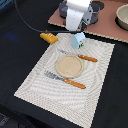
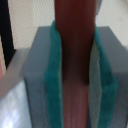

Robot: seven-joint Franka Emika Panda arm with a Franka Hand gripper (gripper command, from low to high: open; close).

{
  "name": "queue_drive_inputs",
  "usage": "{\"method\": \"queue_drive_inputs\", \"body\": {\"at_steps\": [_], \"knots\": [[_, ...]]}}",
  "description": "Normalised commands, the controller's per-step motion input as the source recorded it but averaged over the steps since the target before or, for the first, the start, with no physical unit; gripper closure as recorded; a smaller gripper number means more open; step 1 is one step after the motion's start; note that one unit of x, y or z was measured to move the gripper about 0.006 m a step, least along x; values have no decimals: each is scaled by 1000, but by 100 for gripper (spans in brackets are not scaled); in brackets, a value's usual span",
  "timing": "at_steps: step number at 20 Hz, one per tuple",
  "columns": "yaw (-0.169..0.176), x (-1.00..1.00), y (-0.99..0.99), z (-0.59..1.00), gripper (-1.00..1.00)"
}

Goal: Interact with the objects in diverse but meaningful ways.

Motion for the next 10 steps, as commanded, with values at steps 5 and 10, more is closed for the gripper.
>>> {"method": "queue_drive_inputs", "body": {"at_steps": [5, 10], "knots": [[19, -850, 701, 78, 100], [12, -858, 745, 215, 100]]}}
